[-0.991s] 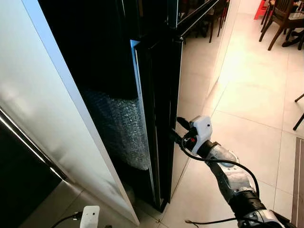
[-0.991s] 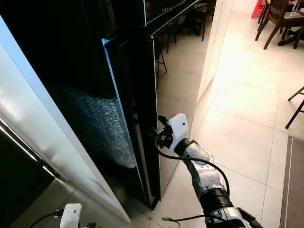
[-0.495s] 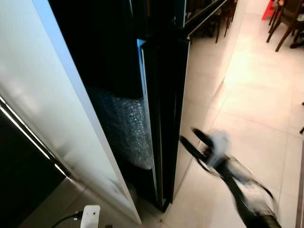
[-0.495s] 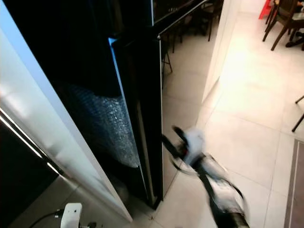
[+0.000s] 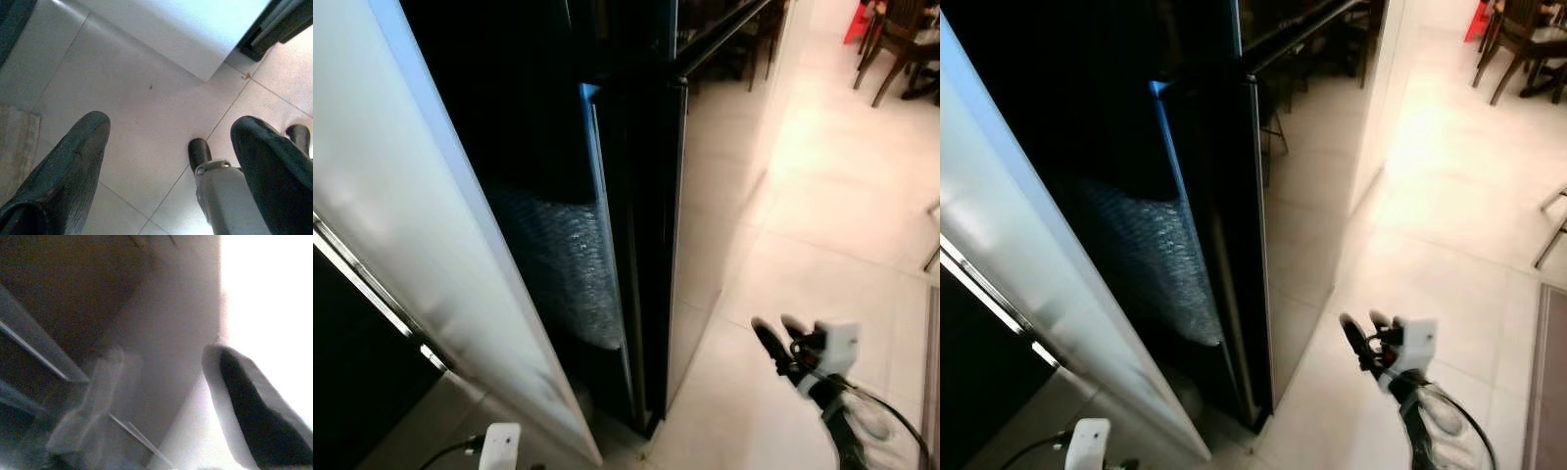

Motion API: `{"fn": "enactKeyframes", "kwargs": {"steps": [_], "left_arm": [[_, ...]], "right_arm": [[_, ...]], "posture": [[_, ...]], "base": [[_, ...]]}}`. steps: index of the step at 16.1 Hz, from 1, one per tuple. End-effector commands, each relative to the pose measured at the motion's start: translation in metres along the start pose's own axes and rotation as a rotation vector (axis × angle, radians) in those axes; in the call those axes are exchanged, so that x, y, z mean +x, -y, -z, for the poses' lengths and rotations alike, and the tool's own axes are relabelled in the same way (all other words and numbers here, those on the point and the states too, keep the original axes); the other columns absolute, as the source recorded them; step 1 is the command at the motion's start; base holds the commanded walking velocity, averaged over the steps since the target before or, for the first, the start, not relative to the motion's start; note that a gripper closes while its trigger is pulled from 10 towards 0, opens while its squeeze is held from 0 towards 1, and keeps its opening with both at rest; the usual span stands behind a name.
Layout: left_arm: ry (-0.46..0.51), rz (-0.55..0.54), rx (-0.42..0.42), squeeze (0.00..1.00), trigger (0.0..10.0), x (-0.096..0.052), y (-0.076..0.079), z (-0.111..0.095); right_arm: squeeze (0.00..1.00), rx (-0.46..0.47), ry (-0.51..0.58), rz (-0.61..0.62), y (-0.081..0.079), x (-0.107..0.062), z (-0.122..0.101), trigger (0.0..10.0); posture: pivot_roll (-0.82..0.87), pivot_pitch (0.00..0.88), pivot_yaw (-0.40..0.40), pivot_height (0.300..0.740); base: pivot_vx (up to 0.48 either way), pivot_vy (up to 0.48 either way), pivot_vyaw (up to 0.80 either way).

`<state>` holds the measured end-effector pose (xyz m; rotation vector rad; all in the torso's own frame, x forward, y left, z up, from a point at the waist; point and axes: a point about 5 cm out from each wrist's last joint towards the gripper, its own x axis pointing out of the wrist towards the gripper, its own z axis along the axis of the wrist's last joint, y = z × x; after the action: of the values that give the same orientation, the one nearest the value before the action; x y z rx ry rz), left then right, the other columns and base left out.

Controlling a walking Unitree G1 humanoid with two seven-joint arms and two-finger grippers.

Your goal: Restocking fridge

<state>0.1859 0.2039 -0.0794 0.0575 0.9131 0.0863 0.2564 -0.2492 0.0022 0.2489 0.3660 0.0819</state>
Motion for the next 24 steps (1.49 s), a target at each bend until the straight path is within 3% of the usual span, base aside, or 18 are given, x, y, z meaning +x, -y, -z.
{"fn": "enactKeyframes", "kwargs": {"steps": [1,2,3,4,8,11,13,15,19,21,24], "left_arm": [[-0.018,-0.003,0.031,0.00,10.0,-0.001,-0.005,0.004],[-0.018,-0.003,0.031,0.00,10.0,-0.001,-0.005,0.004],[-0.020,-0.012,0.023,0.00,10.0,-0.001,-0.008,0.005],[-0.029,-0.023,0.015,0.00,10.0,-0.003,-0.013,0.009],[-0.060,-0.031,0.011,0.00,10.0,-0.006,-0.022,0.018],[-0.072,-0.032,-0.003,0.00,10.0,-0.007,-0.020,0.026],[-0.076,-0.070,-0.026,0.00,10.0,-0.010,-0.043,0.025],[-0.070,-0.098,-0.040,0.00,10.0,-0.012,-0.057,0.022],[-0.071,-0.159,-0.066,0.00,10.0,-0.017,-0.085,0.019],[-0.087,-0.149,-0.057,0.00,10.0,-0.018,-0.079,0.025],[-0.080,-0.145,-0.042,0.00,10.0,-0.018,-0.084,0.020]], "right_arm": [[0.00,0.009,-0.152,0.136,0.008,-0.007,0.029,10.0],[0.00,0.009,-0.152,0.136,0.008,-0.007,0.029,10.0],[0.00,-0.070,-0.385,0.167,0.000,-0.022,0.071,10.0],[0.00,-0.106,-0.515,0.153,-0.011,-0.035,0.099,10.0],[0.00,-0.047,-0.564,0.165,-0.026,-0.044,0.120,10.0],[0.00,-0.058,-0.587,0.163,-0.029,-0.050,0.129,10.0],[0.00,-0.066,-0.613,0.193,-0.021,-0.056,0.131,10.0],[0.00,-0.054,-0.614,0.207,-0.018,-0.058,0.131,10.0],[0.00,-0.078,-0.615,0.176,-0.023,-0.053,0.130,10.0],[0.00,-0.060,-0.608,0.171,-0.042,-0.050,0.137,10.0],[0.00,-0.069,-0.625,0.163,-0.047,-0.049,0.140,10.0]], "posture": [[-0.18,0.000,0.079,0.740],[-0.18,0.000,0.079,0.740],[-0.15,0.000,0.064,0.740],[-0.13,0.000,0.059,0.740],[-0.11,0.000,0.054,0.740],[-0.07,0.000,0.025,0.740],[-0.02,0.000,0.014,0.740],[0.01,0.000,0.011,0.740],[-0.01,0.000,0.034,0.740],[-0.02,0.000,0.050,0.740],[-0.06,0.000,0.059,0.740]], "base": [[0.000,0.000,0.00],[0.000,0.000,0.00],[0.000,0.000,0.00],[0.000,0.000,0.00],[0.000,0.000,0.00],[0.000,0.000,0.53],[0.000,0.000,0.80],[0.000,0.000,0.80],[0.000,0.000,0.80],[0.000,0.000,0.80],[0.000,0.000,0.80]]}}
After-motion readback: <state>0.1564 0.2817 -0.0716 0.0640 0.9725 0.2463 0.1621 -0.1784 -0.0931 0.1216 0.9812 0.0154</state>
